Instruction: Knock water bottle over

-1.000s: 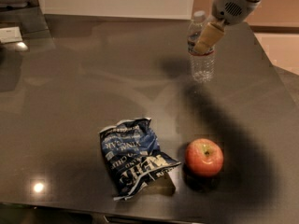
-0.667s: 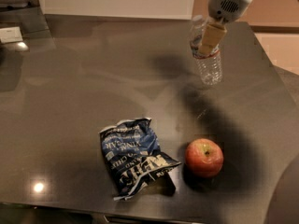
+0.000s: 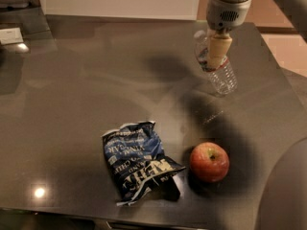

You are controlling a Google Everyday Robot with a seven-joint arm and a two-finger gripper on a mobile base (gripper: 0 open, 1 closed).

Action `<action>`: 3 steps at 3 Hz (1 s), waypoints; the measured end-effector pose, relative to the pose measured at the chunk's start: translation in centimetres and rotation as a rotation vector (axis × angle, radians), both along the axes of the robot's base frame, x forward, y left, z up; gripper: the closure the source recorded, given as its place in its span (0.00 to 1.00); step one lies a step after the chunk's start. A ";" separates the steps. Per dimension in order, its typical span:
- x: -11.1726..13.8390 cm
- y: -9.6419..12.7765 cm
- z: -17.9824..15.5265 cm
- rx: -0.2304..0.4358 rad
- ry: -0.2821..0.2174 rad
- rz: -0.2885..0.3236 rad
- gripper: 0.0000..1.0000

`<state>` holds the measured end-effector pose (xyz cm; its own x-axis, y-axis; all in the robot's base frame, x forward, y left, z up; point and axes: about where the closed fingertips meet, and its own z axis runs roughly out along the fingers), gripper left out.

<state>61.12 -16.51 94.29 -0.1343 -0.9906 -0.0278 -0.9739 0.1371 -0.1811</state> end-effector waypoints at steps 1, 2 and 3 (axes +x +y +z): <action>-1.1 0.3 -1.3 -0.074 0.037 0.079 0.60; -2.1 0.6 -2.2 -0.118 0.066 0.142 0.37; -3.3 1.0 -3.0 -0.145 0.096 0.198 0.13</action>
Offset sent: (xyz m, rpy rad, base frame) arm -0.0852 -0.0087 -0.0322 -0.2369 0.3036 0.2173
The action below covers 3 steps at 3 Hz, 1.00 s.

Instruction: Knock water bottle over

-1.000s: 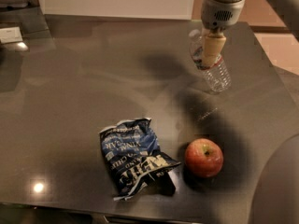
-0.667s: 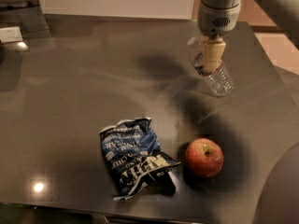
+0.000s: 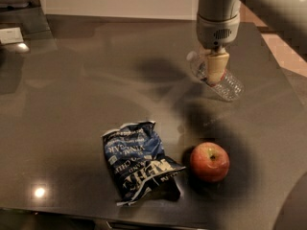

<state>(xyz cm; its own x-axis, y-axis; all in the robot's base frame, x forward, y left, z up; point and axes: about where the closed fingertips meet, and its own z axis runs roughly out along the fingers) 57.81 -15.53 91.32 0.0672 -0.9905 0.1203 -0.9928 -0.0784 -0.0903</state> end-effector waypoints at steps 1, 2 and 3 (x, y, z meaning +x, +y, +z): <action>-1.1 0.2 -0.7 -0.013 0.029 0.037 0.00; -2.3 0.1 -1.6 -0.018 0.062 0.054 0.00; -1.3 0.6 -1.6 -0.002 0.023 0.059 0.00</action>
Offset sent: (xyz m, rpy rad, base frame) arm -0.0818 -0.0192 -0.0223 -0.0978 0.2797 0.0484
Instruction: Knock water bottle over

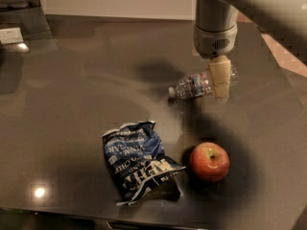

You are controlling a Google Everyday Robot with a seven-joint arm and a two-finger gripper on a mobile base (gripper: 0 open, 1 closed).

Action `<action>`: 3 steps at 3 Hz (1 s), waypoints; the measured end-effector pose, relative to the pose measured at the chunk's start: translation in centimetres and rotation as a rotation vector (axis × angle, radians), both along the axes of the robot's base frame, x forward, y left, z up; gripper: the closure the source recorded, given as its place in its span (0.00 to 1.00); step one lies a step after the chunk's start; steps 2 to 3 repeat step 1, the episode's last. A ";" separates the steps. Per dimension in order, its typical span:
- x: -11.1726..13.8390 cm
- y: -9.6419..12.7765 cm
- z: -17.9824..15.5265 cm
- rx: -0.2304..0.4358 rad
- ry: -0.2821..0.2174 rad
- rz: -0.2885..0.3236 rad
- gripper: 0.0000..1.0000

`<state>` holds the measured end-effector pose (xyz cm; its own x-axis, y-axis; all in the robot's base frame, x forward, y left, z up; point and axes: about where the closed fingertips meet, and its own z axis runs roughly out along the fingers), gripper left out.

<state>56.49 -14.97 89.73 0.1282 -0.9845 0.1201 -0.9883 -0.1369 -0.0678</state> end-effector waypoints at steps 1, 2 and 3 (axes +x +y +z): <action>0.6 0.3 0.0 0.012 -0.027 0.004 0.00; 0.6 0.3 0.0 0.012 -0.027 0.004 0.00; 0.6 0.3 0.0 0.012 -0.027 0.004 0.00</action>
Offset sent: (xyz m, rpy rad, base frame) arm 0.0000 0.0000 0.0000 0.0000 0.0000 0.0000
